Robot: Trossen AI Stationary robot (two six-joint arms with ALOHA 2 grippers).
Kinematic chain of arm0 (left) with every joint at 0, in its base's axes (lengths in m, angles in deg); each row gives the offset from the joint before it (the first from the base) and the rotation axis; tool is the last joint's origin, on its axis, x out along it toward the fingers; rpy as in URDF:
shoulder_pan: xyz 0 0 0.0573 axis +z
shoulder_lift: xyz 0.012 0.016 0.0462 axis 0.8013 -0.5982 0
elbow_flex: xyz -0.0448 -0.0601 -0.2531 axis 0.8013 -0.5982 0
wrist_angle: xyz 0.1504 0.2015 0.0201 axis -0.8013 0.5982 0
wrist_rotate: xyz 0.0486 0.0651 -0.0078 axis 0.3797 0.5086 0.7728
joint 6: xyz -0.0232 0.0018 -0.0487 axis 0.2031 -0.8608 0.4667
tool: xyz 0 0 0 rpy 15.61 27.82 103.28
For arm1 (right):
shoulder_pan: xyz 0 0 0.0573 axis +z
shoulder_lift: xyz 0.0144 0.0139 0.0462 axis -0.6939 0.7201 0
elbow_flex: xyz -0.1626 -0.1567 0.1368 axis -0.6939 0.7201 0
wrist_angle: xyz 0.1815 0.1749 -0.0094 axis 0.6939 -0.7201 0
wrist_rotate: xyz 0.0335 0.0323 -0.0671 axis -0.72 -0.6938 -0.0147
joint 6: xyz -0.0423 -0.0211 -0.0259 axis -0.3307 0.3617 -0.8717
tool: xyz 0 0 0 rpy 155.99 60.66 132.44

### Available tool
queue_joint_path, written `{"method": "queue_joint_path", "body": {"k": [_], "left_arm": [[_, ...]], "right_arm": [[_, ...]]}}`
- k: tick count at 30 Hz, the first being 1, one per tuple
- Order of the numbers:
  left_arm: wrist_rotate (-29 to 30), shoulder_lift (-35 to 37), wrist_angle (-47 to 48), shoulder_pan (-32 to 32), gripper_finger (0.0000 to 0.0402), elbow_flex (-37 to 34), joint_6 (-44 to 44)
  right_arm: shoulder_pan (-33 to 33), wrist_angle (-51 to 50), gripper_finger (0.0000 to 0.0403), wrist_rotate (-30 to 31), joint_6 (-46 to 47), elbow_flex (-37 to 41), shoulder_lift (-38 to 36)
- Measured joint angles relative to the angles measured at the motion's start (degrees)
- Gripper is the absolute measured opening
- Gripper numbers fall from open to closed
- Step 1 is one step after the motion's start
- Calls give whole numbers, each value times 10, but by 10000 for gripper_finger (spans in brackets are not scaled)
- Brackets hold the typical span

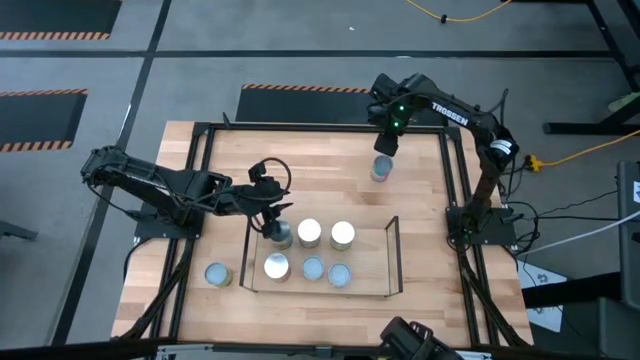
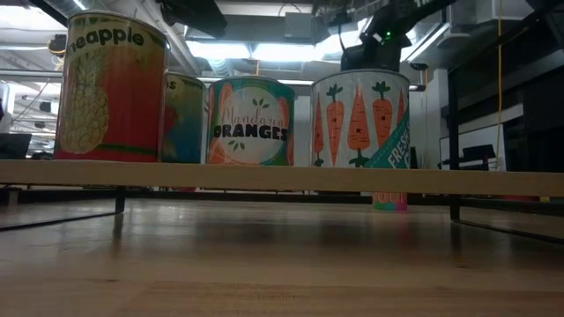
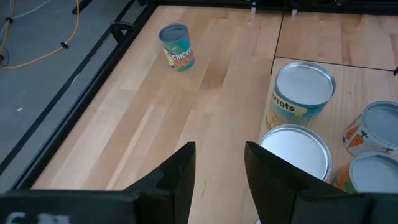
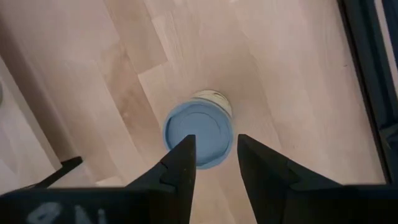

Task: Pick and place cans onto a shelf
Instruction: Put the blue canned chicken soup on the shelf

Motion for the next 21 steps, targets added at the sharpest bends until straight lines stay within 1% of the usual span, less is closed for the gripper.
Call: {"method": "queue_joint_path", "body": {"k": [10, 14, 18, 21], "left_arm": [[0, 0, 0, 0, 132, 0, 1], [0, 0, 0, 0, 132, 0, 1], [0, 0, 0, 0, 132, 0, 1], [0, 0, 0, 0, 132, 0, 1]], "right_arm": [[-1, -9, 123, 3, 0, 0, 30], [-1, -7, 123, 4, 1, 0, 32], [-1, -3, 123, 35, 14, 2, 32], [-1, 11, 123, 43, 14, 32, 32]]}}
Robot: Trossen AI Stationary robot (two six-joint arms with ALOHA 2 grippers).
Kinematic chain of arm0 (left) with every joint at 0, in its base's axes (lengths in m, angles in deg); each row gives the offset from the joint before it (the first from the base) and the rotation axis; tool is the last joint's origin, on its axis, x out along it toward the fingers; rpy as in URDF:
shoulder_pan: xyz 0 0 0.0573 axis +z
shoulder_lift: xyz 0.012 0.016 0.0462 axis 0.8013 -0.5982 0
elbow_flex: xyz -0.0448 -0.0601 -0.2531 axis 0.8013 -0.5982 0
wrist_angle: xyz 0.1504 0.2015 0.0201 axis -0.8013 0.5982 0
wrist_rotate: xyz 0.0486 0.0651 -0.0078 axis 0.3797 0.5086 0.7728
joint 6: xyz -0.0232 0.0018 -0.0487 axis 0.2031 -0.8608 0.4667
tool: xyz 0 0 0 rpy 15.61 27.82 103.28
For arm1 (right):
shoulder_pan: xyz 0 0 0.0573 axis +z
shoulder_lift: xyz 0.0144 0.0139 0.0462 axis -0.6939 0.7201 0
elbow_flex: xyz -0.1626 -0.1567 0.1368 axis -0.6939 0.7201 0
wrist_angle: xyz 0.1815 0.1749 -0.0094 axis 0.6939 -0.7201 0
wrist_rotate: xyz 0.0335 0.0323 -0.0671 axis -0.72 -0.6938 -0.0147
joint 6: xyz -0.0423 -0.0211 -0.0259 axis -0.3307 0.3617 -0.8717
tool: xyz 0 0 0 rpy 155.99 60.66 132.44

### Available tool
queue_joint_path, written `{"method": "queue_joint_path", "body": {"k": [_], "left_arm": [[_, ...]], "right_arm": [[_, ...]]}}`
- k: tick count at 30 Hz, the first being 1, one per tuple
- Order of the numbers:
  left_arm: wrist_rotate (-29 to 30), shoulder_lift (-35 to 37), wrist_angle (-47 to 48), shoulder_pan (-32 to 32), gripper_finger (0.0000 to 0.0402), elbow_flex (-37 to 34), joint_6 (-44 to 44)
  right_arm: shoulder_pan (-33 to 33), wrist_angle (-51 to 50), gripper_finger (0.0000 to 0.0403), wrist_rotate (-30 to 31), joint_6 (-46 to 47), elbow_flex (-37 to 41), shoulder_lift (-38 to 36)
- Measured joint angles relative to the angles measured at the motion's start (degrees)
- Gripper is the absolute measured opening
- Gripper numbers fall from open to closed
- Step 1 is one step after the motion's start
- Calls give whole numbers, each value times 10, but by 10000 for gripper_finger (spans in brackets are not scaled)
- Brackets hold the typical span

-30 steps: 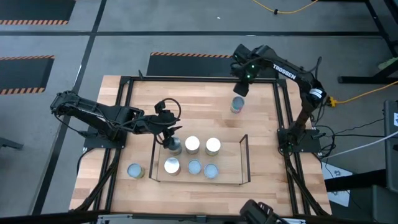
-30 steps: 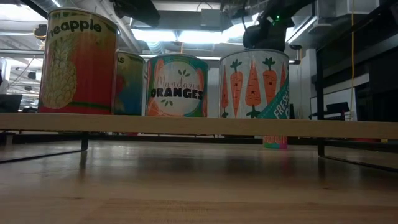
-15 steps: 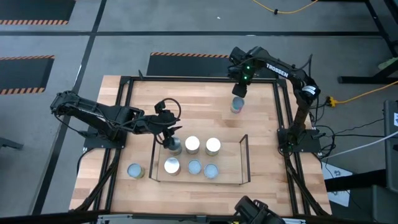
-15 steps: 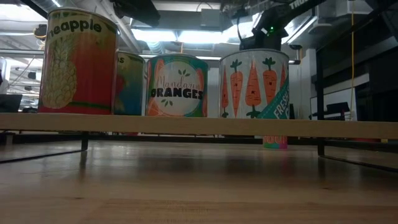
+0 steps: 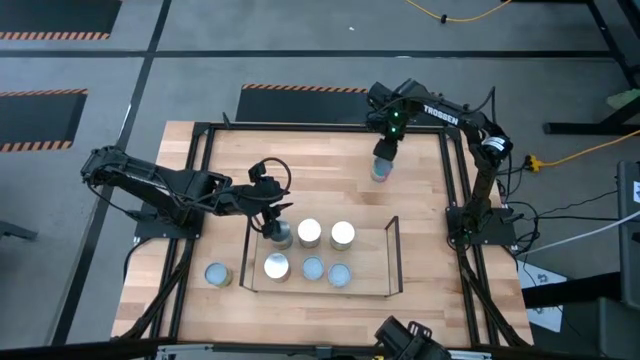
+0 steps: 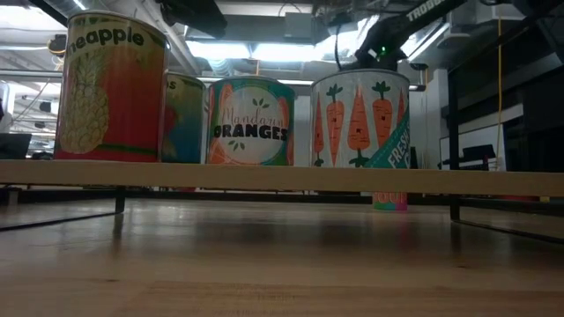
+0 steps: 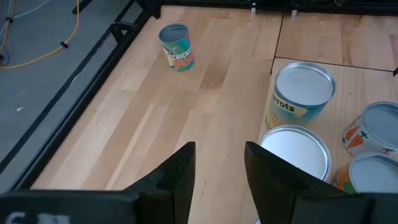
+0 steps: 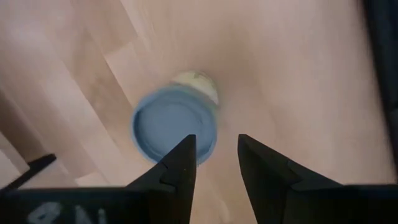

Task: Pick and place cans onto a shelf
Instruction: Put the blue canned chicken soup on the shelf

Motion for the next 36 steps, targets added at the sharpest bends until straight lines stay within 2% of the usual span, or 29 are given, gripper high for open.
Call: {"method": "queue_joint_path", "body": {"k": [4, 8, 23, 27, 33, 36], "left_arm": [[0, 0, 0, 0, 132, 0, 0], [0, 0, 0, 0, 132, 0, 0], [0, 0, 0, 0, 132, 0, 0], [0, 0, 0, 0, 132, 0, 0], [0, 0, 0, 0, 132, 0, 0], [0, 0, 0, 0, 132, 0, 0]], "right_arm": [[0, 46, 123, 1, -13, 63, 0], [0, 87, 123, 1, -19, 93, 1], [0, 93, 119, 1, -8, 96, 0], [0, 94, 89, 0, -7, 96, 0], [0, 95, 18, -1, -6, 96, -1], [3, 95, 11, 2, -6, 96, -1]]}}
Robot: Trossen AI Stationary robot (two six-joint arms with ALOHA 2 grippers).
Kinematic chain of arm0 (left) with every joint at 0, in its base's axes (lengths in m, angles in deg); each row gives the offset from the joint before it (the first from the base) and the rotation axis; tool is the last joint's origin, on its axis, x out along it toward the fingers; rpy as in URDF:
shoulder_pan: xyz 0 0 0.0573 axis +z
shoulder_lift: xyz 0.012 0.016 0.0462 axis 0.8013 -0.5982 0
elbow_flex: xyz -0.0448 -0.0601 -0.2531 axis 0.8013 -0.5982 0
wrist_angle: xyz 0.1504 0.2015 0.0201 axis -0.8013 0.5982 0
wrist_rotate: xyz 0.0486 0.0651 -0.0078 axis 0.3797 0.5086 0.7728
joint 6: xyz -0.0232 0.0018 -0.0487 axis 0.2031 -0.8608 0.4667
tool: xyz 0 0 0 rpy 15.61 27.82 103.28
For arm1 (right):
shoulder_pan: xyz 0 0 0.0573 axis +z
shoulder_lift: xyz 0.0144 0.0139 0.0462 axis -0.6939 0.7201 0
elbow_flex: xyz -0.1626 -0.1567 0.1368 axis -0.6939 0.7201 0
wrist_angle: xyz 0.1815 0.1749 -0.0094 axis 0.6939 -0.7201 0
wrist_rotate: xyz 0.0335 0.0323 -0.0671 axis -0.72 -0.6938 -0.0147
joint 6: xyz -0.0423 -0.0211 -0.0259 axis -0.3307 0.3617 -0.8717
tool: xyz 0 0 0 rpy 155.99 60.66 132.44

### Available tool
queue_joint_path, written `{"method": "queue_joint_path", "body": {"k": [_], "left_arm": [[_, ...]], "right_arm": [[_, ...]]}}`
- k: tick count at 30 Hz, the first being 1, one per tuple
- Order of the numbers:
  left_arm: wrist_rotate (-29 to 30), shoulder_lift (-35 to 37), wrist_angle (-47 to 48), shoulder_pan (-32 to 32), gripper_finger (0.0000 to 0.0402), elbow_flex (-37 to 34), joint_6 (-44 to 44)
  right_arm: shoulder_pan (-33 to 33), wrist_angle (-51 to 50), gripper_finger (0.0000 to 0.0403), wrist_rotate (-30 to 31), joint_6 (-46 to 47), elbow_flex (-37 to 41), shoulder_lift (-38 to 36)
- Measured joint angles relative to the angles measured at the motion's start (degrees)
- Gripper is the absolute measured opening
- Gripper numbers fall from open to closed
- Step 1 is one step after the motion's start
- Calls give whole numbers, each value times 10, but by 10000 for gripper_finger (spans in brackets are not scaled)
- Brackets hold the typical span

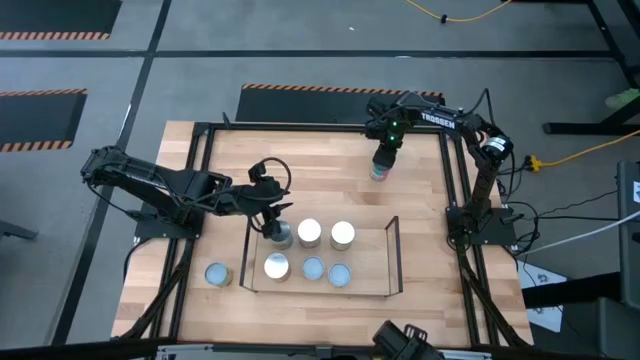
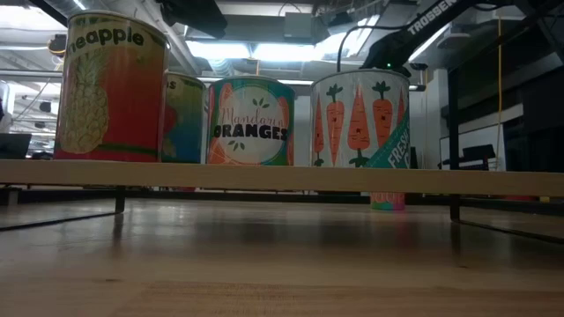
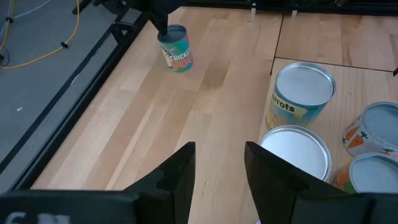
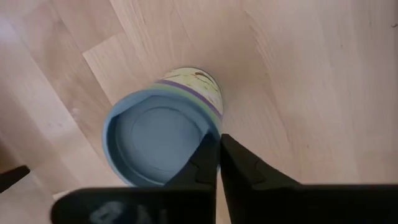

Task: Pick and place cans onto a shelf
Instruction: Put the blue canned chicken soup on the shelf

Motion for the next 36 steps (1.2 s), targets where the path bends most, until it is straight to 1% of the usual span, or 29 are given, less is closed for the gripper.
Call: {"method": "queue_joint_path", "body": {"k": [4, 10, 18, 21, 25, 28, 36], "left_arm": [[0, 0, 0, 0, 132, 0, 0], [0, 0, 0, 0, 132, 0, 0], [0, 0, 0, 0, 132, 0, 0], [0, 0, 0, 0, 132, 0, 0], [0, 0, 0, 0, 132, 0, -2], [0, 0, 0, 0, 132, 0, -2], [0, 0, 0, 0, 132, 0, -2]], "right_arm": [[11, 0, 16, 2, -2, 0, 0], [38, -3, 6, 2, -7, 1, -9], [83, -40, 11, 4, 10, 0, -62], [105, -56, 10, 4, 36, 0, -86], [150, -62, 13, -13, 69, -1, -116], [196, -61, 13, -24, 88, -1, -132], [320, -67, 14, -28, 146, -1, -137]]}}
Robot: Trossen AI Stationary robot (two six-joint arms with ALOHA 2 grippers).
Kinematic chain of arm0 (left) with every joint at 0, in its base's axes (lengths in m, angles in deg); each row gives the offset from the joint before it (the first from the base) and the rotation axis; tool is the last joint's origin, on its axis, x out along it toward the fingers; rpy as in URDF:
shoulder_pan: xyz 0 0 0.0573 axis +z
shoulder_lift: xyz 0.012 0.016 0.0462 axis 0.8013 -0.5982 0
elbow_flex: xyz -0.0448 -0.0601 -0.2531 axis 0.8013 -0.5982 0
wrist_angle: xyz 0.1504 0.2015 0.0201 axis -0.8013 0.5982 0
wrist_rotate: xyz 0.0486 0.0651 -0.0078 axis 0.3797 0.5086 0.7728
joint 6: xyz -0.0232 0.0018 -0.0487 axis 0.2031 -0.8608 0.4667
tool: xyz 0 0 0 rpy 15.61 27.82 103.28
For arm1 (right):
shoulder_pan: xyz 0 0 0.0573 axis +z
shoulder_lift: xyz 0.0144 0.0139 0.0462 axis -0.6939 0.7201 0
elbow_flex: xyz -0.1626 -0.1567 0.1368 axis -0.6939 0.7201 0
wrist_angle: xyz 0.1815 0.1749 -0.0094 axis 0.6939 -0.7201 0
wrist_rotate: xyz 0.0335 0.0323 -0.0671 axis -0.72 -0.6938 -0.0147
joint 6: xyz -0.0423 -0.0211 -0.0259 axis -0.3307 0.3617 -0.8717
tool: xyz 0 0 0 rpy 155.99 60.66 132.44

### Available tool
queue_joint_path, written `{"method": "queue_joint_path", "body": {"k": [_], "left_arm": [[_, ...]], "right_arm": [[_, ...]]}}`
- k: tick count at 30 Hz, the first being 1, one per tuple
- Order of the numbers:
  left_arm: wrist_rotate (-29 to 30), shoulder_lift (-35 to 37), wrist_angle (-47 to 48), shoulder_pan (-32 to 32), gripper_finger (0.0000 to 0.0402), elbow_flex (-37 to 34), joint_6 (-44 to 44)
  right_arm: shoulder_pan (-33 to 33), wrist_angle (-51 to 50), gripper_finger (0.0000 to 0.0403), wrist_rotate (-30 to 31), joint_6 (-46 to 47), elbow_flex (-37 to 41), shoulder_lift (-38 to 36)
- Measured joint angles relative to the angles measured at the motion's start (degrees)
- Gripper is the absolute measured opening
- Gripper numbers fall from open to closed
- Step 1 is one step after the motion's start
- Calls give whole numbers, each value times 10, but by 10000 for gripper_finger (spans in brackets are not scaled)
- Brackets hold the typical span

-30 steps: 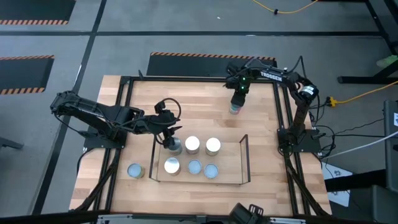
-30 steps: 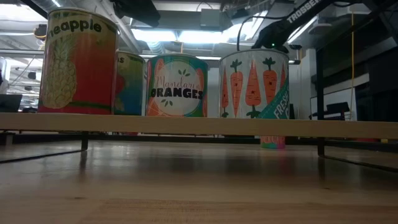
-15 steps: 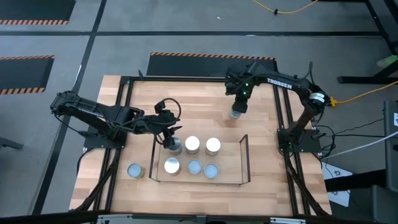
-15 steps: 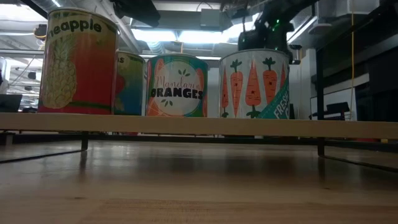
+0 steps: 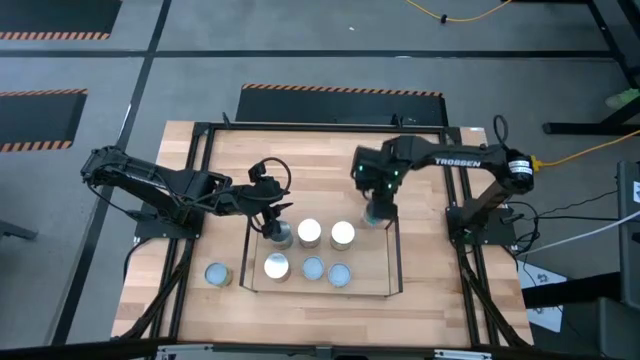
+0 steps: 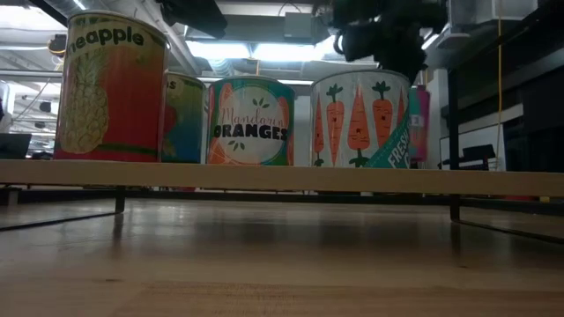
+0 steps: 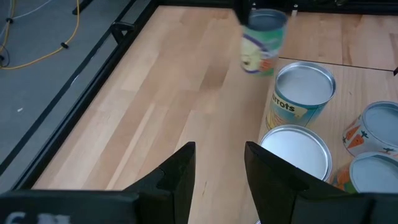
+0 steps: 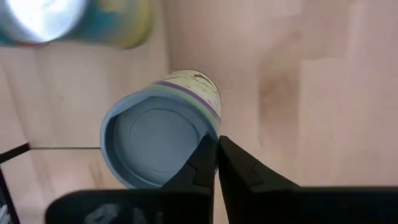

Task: Pick and place cans onto a shelf
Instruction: Put the blue canned chicken soup on the shelf

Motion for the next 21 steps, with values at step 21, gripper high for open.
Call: {"method": "queue_joint_path", "body": {"k": [21], "left_arm": [[0, 0, 0, 0, 132, 0, 0]], "right_arm": [[133, 86, 16, 2, 86, 59, 1]]}}
